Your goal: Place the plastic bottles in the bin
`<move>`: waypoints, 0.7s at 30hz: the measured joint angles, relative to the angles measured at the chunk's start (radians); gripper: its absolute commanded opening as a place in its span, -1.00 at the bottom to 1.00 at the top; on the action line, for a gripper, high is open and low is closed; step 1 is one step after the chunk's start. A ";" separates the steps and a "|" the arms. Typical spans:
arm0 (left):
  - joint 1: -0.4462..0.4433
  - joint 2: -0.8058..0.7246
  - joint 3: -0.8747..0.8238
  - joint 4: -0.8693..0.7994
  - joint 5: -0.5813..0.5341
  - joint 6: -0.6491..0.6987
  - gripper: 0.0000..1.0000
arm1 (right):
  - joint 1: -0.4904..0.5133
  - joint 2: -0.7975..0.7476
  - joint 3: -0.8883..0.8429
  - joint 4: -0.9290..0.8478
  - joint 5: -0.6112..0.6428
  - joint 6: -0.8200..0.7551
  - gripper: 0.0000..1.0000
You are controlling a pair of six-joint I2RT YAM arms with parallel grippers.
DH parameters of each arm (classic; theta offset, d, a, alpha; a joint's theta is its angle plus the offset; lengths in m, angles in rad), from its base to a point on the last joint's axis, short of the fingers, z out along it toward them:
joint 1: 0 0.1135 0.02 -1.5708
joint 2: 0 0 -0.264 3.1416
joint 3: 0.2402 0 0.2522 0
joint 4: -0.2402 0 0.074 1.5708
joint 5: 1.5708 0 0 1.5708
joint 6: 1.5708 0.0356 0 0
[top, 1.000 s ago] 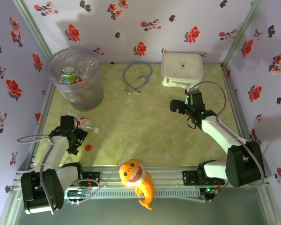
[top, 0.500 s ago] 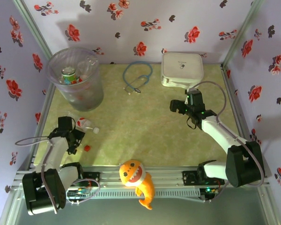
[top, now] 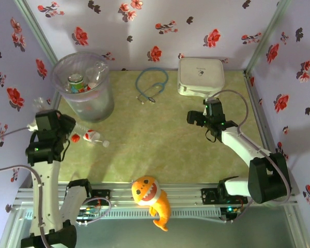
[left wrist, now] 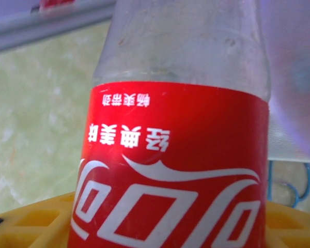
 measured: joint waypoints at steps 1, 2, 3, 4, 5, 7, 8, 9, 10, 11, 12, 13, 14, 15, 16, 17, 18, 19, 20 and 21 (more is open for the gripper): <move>-0.004 0.019 0.051 -0.007 -0.005 0.025 -0.21 | 0.000 0.000 0.000 0.000 0.000 0.000 0.99; -0.009 0.045 0.112 -0.011 -0.010 0.055 -0.32 | 0.000 0.000 0.000 0.000 0.000 0.000 0.98; -0.016 0.077 0.179 -0.013 -0.010 0.091 -0.42 | 0.000 0.000 0.001 0.000 0.000 0.001 0.99; -0.023 0.108 0.237 -0.013 -0.010 0.126 -0.47 | 0.000 0.000 0.002 0.000 0.000 0.004 0.99; -0.031 0.149 0.310 -0.008 -0.007 0.171 -0.47 | 0.000 0.000 0.002 0.000 -0.001 0.008 0.99; -0.039 0.238 0.441 0.004 0.017 0.262 -0.47 | 0.000 0.000 0.006 -0.001 -0.006 0.015 0.99; -0.040 0.291 0.509 0.014 0.036 0.315 -0.49 | 0.000 0.000 0.008 0.000 -0.009 0.019 0.99; -0.040 0.344 0.566 0.026 0.055 0.366 -0.49 | 0.000 0.000 0.011 0.000 -0.015 0.023 0.99; -0.041 0.394 0.616 0.041 0.073 0.417 -0.50 | 0.000 0.000 0.012 0.000 -0.018 0.028 0.99; -0.041 0.447 0.661 0.059 0.091 0.472 -0.53 | 0.000 0.000 0.014 0.000 -0.021 0.035 0.99; -0.041 0.499 0.697 0.078 0.108 0.527 -0.53 | 0.000 0.000 0.015 0.000 -0.023 0.037 0.99; -0.041 0.542 0.719 0.092 0.122 0.573 -0.59 | 0.000 0.000 0.016 -0.001 -0.023 0.039 0.99; -0.041 0.592 0.747 0.100 0.136 0.627 -0.62 | 0.000 0.000 0.018 -0.004 -0.023 0.041 0.99; -0.041 0.643 0.776 0.105 0.151 0.681 -0.63 | 0.000 0.000 0.021 -0.008 -0.023 0.042 0.99; -0.040 0.686 0.803 0.105 0.164 0.724 -0.76 | 0.000 0.000 0.023 -0.012 -0.023 0.042 0.99; -0.036 0.736 0.840 0.103 0.181 0.772 -0.82 | 0.000 -0.002 0.026 -0.018 -0.023 0.041 0.99; -0.031 0.785 0.879 0.100 0.201 0.814 -1.00 | 0.000 -0.006 0.027 -0.024 -0.023 0.041 0.99; -0.025 0.830 0.920 0.098 0.220 0.853 -1.00 | 0.000 -0.009 0.028 -0.029 -0.022 0.041 0.99; -0.016 0.877 0.964 0.095 0.241 0.891 -1.00 | 0.000 -0.013 0.028 -0.033 -0.022 0.041 0.99; -0.005 0.916 1.001 0.095 0.260 0.925 -1.00 | 0.000 -0.017 0.028 -0.038 -0.022 0.041 0.99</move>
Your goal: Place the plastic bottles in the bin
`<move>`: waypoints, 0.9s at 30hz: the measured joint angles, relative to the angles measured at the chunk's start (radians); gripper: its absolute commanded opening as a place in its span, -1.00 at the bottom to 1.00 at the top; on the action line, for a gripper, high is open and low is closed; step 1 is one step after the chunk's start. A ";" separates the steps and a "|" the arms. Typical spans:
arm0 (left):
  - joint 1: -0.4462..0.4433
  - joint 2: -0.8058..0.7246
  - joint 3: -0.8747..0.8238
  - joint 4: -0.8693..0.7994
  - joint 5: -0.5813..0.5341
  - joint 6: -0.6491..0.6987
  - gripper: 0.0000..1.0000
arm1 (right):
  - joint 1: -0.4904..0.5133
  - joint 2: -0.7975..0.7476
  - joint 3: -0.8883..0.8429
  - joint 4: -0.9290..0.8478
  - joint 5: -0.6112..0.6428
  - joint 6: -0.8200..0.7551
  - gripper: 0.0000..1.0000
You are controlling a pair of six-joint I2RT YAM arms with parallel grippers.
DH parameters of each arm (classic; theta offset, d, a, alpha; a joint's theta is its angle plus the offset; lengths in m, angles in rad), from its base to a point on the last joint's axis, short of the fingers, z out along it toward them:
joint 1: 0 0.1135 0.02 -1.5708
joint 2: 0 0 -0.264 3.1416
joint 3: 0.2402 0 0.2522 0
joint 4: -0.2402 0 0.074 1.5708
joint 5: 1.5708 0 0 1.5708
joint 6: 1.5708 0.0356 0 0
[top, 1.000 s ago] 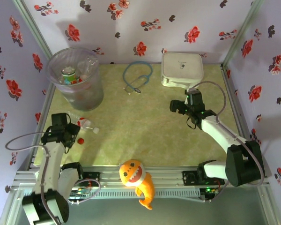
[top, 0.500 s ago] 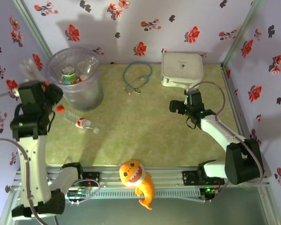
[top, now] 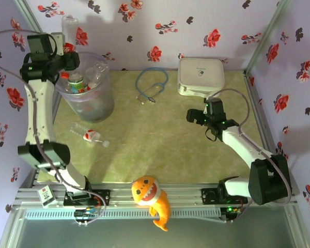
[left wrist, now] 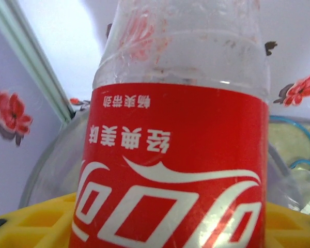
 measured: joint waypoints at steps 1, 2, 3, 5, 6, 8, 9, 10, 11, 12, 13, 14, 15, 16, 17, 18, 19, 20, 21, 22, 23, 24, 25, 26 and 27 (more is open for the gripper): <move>0.011 0.027 0.024 0.001 0.016 0.027 -1.00 | 0.000 -0.003 0.000 -0.004 0.000 0.000 0.99; 0.025 0.051 0.043 0.001 0.033 0.058 -1.00 | 0.000 -0.008 0.000 -0.010 0.000 0.000 0.99; 0.039 0.067 0.052 0.002 0.049 0.085 -1.00 | 0.000 -0.013 0.000 -0.016 0.000 0.000 0.99; 0.065 0.077 0.058 0.005 0.081 0.120 -1.00 | 0.000 -0.021 0.000 -0.023 0.001 0.000 0.98; 0.079 0.082 0.068 0.005 0.104 0.134 -1.00 | 0.000 -0.023 0.000 -0.024 0.001 0.000 0.99; 0.103 0.090 0.091 0.008 0.148 0.148 -0.99 | 0.000 -0.024 0.000 -0.023 0.001 0.000 0.99; 0.112 0.096 0.105 0.009 0.168 0.150 -0.97 | 0.000 -0.024 0.000 -0.023 0.001 0.000 0.99; 0.118 0.102 0.119 0.010 0.183 0.151 -0.95 | 0.000 -0.024 0.000 -0.023 0.000 0.001 0.99; 0.123 0.111 0.137 0.010 0.198 0.150 -0.95 | 0.000 -0.024 0.000 -0.023 0.000 0.001 0.99; 0.126 0.121 0.150 0.010 0.211 0.149 -0.94 | 0.000 -0.024 0.000 -0.023 0.000 0.001 0.99; 0.126 0.129 0.157 0.010 0.220 0.147 -0.93 | 0.000 -0.024 0.000 -0.023 0.000 0.001 0.99; 0.126 0.138 0.164 0.009 0.230 0.143 -0.93 | 0.000 -0.024 0.000 -0.023 0.000 0.001 0.99; 0.126 0.150 0.171 0.007 0.237 0.138 -0.92 | 0.000 -0.024 0.000 -0.023 0.000 0.001 0.99; 0.126 0.161 0.175 0.004 0.242 0.134 -0.90 | 0.000 -0.024 0.000 -0.023 0.000 0.001 0.99; 0.126 0.174 0.180 -0.001 0.247 0.127 -0.89 | 0.000 -0.024 0.000 -0.023 0.000 0.000 0.99; 0.127 0.185 0.181 -0.008 0.249 0.120 -0.88 | 0.000 -0.024 0.000 -0.023 0.000 0.000 0.98; 0.128 0.194 0.180 -0.017 0.250 0.116 -0.86 | 0.000 -0.024 0.000 -0.023 0.000 0.000 0.99; 0.129 0.201 0.177 -0.025 0.250 0.112 -0.85 | 0.000 -0.024 0.000 -0.023 0.001 0.000 0.99; 0.129 0.203 0.169 -0.029 0.250 0.109 -0.85 | 0.000 -0.024 0.000 -0.023 0.001 0.000 0.99; 0.130 0.203 0.156 -0.034 0.250 0.105 -0.84 | 0.000 -0.024 0.000 -0.023 0.001 0.000 0.99; 0.130 0.202 0.141 -0.032 0.250 0.099 -0.83 | 0.000 -0.024 0.000 -0.023 0.001 0.000 0.99; 0.130 0.201 0.127 -0.029 0.249 0.094 -0.83 | 0.000 -0.024 0.000 -0.023 0.001 0.000 0.99; 0.130 0.198 0.105 -0.024 0.249 0.089 -0.82 | 0.000 -0.024 0.000 -0.023 0.000 0.000 0.99; 0.130 0.197 0.083 -0.023 0.249 0.085 -0.81 | 0.000 -0.024 0.000 -0.023 0.000 0.000 0.99; 0.130 0.195 0.058 -0.020 0.248 0.082 -0.81 | 0.000 -0.024 0.000 -0.023 0.000 0.000 0.99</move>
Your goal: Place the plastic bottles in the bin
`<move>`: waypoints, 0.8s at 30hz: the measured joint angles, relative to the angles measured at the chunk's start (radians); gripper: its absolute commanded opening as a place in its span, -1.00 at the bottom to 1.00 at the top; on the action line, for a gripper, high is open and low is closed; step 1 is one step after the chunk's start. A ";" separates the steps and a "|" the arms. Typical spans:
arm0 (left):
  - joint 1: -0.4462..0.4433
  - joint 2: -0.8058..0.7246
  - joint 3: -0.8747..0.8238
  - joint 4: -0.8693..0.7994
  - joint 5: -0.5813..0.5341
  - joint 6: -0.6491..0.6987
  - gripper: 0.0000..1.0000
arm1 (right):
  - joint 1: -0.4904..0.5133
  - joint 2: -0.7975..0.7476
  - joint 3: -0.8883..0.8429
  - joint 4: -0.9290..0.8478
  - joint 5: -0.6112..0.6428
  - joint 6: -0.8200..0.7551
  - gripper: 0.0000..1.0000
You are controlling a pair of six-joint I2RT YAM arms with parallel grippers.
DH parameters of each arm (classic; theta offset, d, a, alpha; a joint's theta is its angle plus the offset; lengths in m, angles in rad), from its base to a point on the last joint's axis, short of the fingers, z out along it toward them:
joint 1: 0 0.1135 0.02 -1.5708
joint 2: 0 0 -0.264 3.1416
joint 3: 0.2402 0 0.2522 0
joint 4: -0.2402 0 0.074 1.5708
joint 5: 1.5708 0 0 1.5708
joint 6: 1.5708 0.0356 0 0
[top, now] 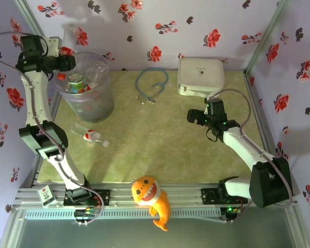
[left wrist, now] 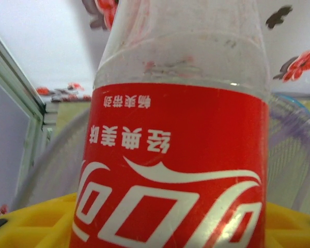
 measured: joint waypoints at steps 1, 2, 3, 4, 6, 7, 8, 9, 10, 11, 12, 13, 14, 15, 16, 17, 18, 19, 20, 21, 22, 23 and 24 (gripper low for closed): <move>0.000 -0.002 -0.022 0.003 0.000 -0.003 -0.80 | 0.000 0.000 0.000 0.000 0.000 0.000 0.99; 0.000 -0.004 -0.047 0.007 0.000 -0.006 -0.80 | 0.000 0.000 0.000 0.000 0.000 0.000 0.99; -0.001 -0.008 -0.076 0.015 -0.002 -0.011 -0.80 | 0.000 0.000 0.000 0.000 0.000 0.000 0.99; -0.002 -0.015 -0.103 0.025 -0.005 -0.015 -0.80 | 0.000 0.000 0.000 0.000 0.000 0.000 0.99; -0.003 -0.038 -0.168 0.057 -0.008 -0.027 -0.80 | 0.000 0.000 0.000 0.000 0.000 0.000 0.99; -0.003 -0.050 -0.187 0.071 -0.010 -0.030 -0.80 | 0.000 0.000 0.000 0.000 0.000 0.000 0.99; -0.005 -0.063 -0.208 0.082 -0.016 -0.035 -0.77 | 0.000 0.000 0.000 0.000 0.000 0.000 0.99; -0.005 -0.074 -0.223 0.090 -0.019 -0.041 -0.68 | 0.000 0.000 0.000 0.000 0.000 0.000 0.99; -0.006 -0.081 -0.230 0.098 -0.019 -0.044 -0.47 | 0.000 0.000 0.000 0.000 0.000 0.000 0.99; -0.007 -0.087 -0.238 0.107 -0.020 -0.045 -0.09 | 0.000 0.000 0.000 0.000 0.000 0.000 0.99; -0.007 -0.090 -0.244 0.115 -0.021 -0.047 0.18 | 0.000 0.000 0.000 0.000 0.000 0.000 0.99; -0.007 -0.091 -0.246 0.118 -0.023 -0.048 0.19 | 0.000 0.000 0.000 0.000 0.000 0.000 0.99; -0.007 -0.091 -0.248 0.121 -0.024 -0.049 0.24 | 0.000 0.000 0.000 0.000 0.000 0.000 0.99; -0.007 -0.091 -0.248 0.124 -0.027 -0.051 0.35 | 0.000 0.000 0.000 0.000 0.000 0.000 0.99; -0.007 -0.092 -0.248 0.123 -0.029 -0.052 0.49 | 0.000 0.000 0.000 0.000 0.000 0.000 0.99; -0.007 -0.092 -0.248 0.123 -0.034 -0.053 0.65 | 0.000 0.000 0.000 0.000 0.000 0.000 0.99; -0.007 -0.092 -0.248 0.123 -0.038 -0.057 0.68 | 0.000 0.000 0.000 0.000 0.000 0.000 0.99; -0.007 -0.092 -0.248 0.122 -0.037 -0.063 0.74 | 0.000 0.000 0.000 0.000 0.000 0.000 0.99; -0.007 -0.092 -0.248 0.122 -0.038 -0.063 0.81 | 0.000 0.000 0.000 0.000 0.000 0.000 0.99; -0.010 -0.092 -0.248 0.121 -0.038 -0.066 0.92 | 0.000 0.000 0.000 0.000 0.000 0.000 0.99; -0.011 -0.092 -0.248 0.120 -0.038 -0.067 0.95 | 0.000 0.000 0.000 0.000 0.000 0.000 0.99; -0.015 -0.092 -0.248 0.117 -0.038 -0.068 0.95 | 0.000 0.000 0.000 0.000 0.000 0.000 0.99; -0.018 -0.092 -0.248 0.115 -0.038 -0.067 0.96 | 0.000 0.000 0.000 0.000 0.000 0.000 0.99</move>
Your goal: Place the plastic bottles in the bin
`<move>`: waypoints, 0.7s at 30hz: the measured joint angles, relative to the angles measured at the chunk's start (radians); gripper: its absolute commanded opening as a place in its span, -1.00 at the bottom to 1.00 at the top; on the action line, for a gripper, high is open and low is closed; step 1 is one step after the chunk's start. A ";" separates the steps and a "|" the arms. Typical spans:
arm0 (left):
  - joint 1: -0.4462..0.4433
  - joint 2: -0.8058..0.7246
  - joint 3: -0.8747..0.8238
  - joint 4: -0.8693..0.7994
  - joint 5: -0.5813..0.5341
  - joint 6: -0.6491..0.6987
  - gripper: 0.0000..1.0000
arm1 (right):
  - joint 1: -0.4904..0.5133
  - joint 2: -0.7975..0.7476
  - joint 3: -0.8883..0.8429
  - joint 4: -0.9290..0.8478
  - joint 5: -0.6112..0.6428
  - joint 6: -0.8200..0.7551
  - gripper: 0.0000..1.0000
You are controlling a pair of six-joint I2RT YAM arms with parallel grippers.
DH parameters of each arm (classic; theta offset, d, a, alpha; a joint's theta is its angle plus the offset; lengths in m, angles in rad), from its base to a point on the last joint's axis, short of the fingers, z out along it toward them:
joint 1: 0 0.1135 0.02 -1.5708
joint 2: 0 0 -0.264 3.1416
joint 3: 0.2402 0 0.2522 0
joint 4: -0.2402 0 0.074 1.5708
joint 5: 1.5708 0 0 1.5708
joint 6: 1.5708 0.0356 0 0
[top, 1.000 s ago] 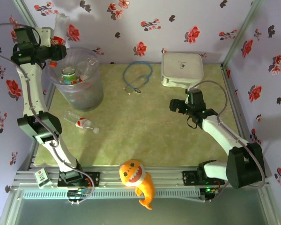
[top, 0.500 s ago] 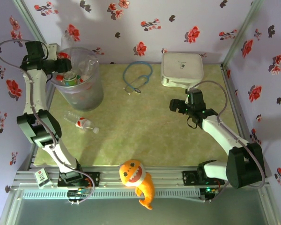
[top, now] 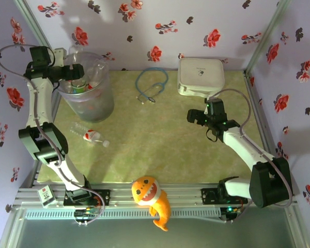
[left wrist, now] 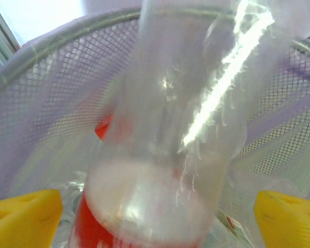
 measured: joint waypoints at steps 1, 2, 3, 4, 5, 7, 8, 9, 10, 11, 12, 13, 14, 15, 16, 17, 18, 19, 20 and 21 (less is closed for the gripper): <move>0.000 0.000 0.000 -0.001 0.000 0.000 0.97 | 0.000 0.000 0.000 0.000 0.000 0.000 0.99; 0.000 -0.001 0.000 -0.001 0.000 0.000 0.99 | 0.000 0.000 0.000 0.000 0.000 0.000 0.99; 0.000 -0.001 0.000 -0.002 0.000 0.000 0.99 | 0.000 0.000 0.000 0.000 0.000 0.000 0.99; 0.000 -0.002 0.001 -0.002 0.000 0.000 0.99 | 0.000 0.000 0.000 0.000 0.000 0.000 0.99; -0.001 -0.002 0.003 -0.003 0.000 0.000 0.99 | 0.000 0.000 0.000 0.000 0.000 0.000 0.99; -0.005 -0.003 0.013 -0.008 0.000 -0.001 0.99 | 0.000 0.000 0.000 0.000 0.000 0.000 0.99; -0.007 -0.008 0.018 -0.007 -0.008 0.000 0.99 | 0.000 0.000 0.000 0.000 0.000 0.000 0.99; -0.010 -0.015 0.029 -0.008 -0.012 -0.001 0.99 | 0.000 0.000 0.000 0.000 0.000 0.000 0.99; -0.012 -0.023 0.041 -0.007 -0.019 -0.002 0.99 | 0.000 0.000 0.000 0.000 0.000 0.000 0.99; -0.016 -0.033 0.057 -0.005 -0.025 -0.004 0.99 | 0.000 0.000 0.000 0.000 0.000 0.000 0.99; -0.019 -0.044 0.074 0.000 -0.027 -0.007 0.99 | 0.000 0.000 0.000 0.000 0.000 0.000 0.99; -0.023 -0.052 0.090 0.003 -0.031 -0.010 0.99 | 0.000 0.000 0.000 0.000 0.000 0.000 0.99; -0.030 -0.063 0.112 0.010 -0.034 -0.013 0.99 | 0.000 0.000 0.000 0.000 0.000 0.000 0.99; -0.037 -0.071 0.130 0.014 -0.034 -0.015 0.99 | 0.000 0.000 0.000 0.000 -0.001 0.000 0.99; -0.044 -0.075 0.148 0.017 -0.034 -0.018 0.98 | 0.000 0.001 0.000 0.000 -0.001 0.000 0.99; -0.050 -0.075 0.169 0.018 -0.034 -0.023 0.95 | 0.000 0.003 0.000 0.000 -0.001 0.001 0.99; -0.056 -0.072 0.188 0.022 -0.034 -0.031 0.91 | 0.000 0.004 0.000 0.000 -0.002 0.001 0.99; -0.058 -0.067 0.203 0.023 -0.035 -0.044 0.89 | 0.000 0.005 0.000 0.000 -0.002 0.001 0.99; -0.062 -0.057 0.221 0.024 -0.041 -0.064 0.85 | 0.000 0.005 0.000 0.000 -0.002 0.001 0.99; -0.063 -0.046 0.234 0.029 -0.046 -0.084 0.81 | 0.000 0.005 0.000 0.000 -0.004 0.001 0.99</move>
